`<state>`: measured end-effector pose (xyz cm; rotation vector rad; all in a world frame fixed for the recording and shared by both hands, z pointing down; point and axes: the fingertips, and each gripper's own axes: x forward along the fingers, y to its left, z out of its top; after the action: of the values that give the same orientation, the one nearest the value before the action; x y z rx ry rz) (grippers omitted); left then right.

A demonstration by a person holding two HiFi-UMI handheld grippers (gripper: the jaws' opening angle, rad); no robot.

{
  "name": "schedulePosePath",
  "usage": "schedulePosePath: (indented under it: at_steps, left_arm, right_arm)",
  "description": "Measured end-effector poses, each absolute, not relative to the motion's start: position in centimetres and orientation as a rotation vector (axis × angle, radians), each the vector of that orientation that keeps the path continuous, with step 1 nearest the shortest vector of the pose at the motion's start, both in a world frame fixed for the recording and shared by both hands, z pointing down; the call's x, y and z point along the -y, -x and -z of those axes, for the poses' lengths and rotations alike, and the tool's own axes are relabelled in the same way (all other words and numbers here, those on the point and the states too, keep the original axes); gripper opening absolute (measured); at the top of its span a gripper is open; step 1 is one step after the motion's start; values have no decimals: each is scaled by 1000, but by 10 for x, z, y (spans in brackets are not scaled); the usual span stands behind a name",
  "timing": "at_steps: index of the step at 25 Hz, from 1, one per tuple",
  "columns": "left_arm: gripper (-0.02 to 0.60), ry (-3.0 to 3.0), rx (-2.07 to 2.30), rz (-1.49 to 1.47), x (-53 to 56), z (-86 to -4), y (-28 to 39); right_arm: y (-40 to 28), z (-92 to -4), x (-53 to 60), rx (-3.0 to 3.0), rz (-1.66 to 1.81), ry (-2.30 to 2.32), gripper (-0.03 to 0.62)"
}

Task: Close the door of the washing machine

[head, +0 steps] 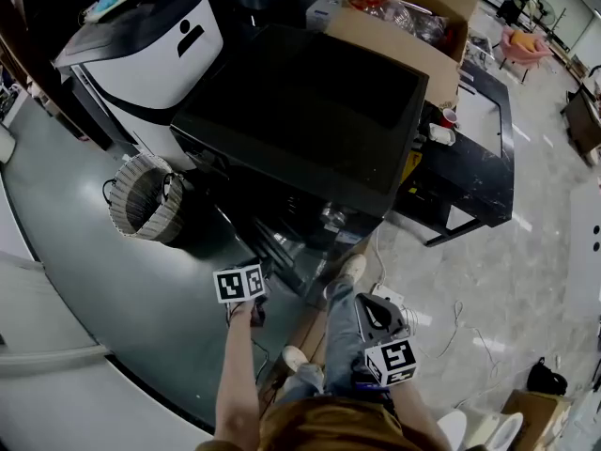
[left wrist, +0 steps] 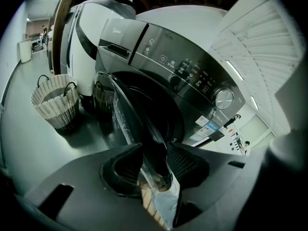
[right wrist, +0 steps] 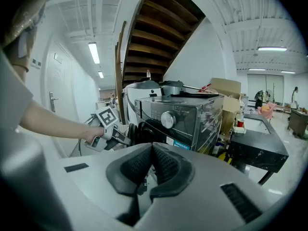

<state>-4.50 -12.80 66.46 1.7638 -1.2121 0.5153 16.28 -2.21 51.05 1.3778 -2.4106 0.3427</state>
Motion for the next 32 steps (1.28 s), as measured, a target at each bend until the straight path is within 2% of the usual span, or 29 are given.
schedulePosePath:
  at_steps: [32]
  left_arm:
    - [190,-1814,1154,-418,193,-663,-14]
  right_arm:
    - [-205,-528,46,2337,-405,-1489,11]
